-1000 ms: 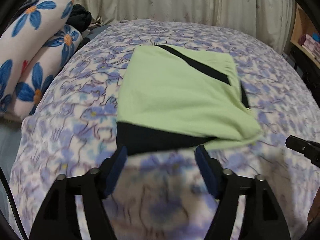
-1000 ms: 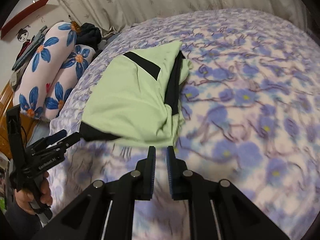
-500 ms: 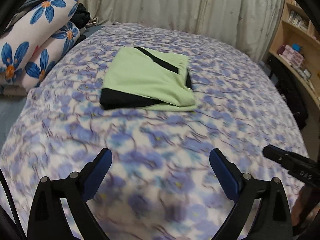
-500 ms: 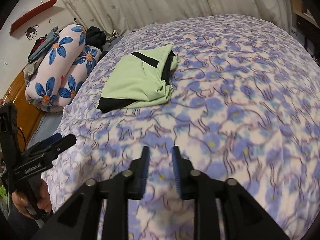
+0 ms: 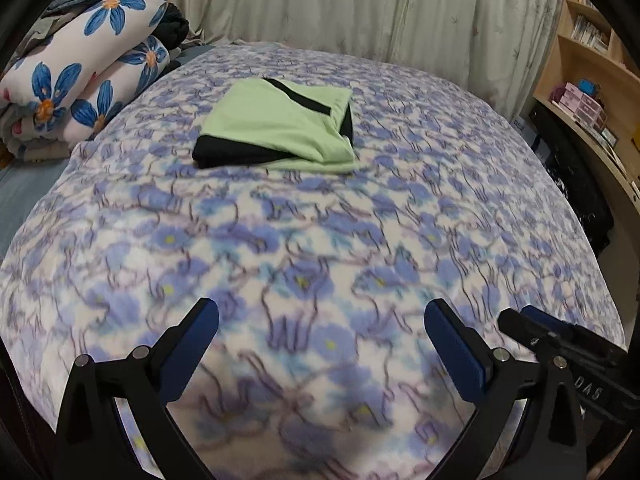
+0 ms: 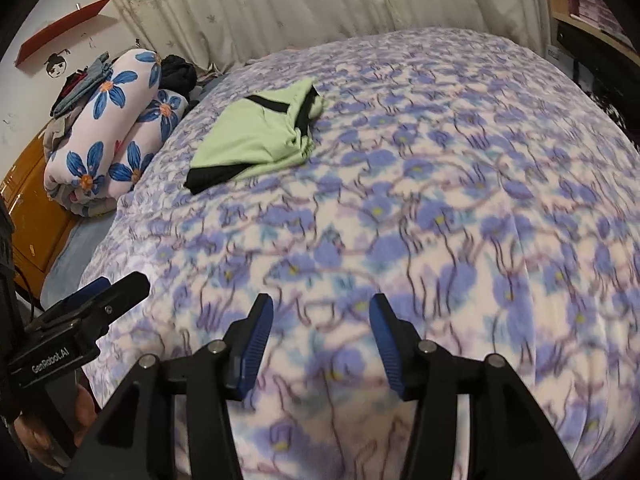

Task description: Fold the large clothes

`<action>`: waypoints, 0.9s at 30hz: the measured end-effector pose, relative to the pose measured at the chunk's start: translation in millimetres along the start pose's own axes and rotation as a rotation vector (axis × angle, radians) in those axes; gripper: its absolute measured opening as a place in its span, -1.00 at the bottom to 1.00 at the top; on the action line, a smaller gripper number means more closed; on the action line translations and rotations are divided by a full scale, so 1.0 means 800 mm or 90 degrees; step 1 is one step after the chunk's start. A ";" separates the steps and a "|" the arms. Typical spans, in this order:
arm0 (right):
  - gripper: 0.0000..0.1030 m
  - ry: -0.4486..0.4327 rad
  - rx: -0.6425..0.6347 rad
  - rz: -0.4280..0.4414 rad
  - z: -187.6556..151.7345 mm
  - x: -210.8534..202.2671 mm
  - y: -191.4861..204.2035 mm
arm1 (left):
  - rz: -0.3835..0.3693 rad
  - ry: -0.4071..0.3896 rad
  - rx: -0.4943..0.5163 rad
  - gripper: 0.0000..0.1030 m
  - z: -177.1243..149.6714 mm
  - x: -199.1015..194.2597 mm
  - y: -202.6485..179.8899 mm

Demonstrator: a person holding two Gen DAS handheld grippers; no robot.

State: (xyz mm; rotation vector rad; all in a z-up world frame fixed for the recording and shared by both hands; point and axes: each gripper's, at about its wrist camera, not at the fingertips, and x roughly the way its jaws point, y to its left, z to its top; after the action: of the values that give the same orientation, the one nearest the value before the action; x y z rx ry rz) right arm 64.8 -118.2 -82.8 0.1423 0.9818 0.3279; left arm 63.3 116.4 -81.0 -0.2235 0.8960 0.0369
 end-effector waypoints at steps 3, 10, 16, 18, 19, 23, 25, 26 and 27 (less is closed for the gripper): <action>-0.02 0.005 0.010 -0.005 -0.018 -0.010 -0.002 | -0.002 0.012 0.001 0.98 -0.016 -0.007 -0.013; 0.15 -0.026 0.029 -0.009 -0.033 -0.052 -0.004 | 0.005 -0.002 0.014 0.98 -0.035 -0.044 -0.036; 0.19 -0.065 0.012 -0.014 -0.033 -0.082 0.002 | 0.011 -0.021 0.035 0.98 -0.038 -0.072 -0.055; 0.20 -0.072 0.009 -0.016 -0.033 -0.087 0.004 | 0.014 -0.026 0.038 0.98 -0.038 -0.078 -0.058; 0.20 -0.073 0.010 -0.016 -0.032 -0.089 0.003 | 0.016 -0.027 0.036 0.98 -0.037 -0.080 -0.058; 0.20 -0.075 0.015 -0.011 -0.034 -0.092 0.000 | 0.018 -0.027 0.032 0.98 -0.037 -0.084 -0.060; 0.20 -0.076 0.015 -0.015 -0.036 -0.094 -0.001 | 0.019 -0.026 0.034 0.98 -0.036 -0.085 -0.059; 0.20 -0.075 0.015 -0.015 -0.037 -0.095 -0.001 | 0.021 -0.026 0.034 0.98 -0.037 -0.085 -0.059; 0.20 -0.075 0.016 -0.016 -0.037 -0.095 -0.001 | 0.022 -0.027 0.036 0.98 -0.037 -0.086 -0.060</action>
State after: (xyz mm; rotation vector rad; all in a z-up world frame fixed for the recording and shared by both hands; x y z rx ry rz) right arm 1.2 -145.0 -39.2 0.1699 0.8706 0.2804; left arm 3.1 67.5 -37.0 -0.1536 0.8583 0.0482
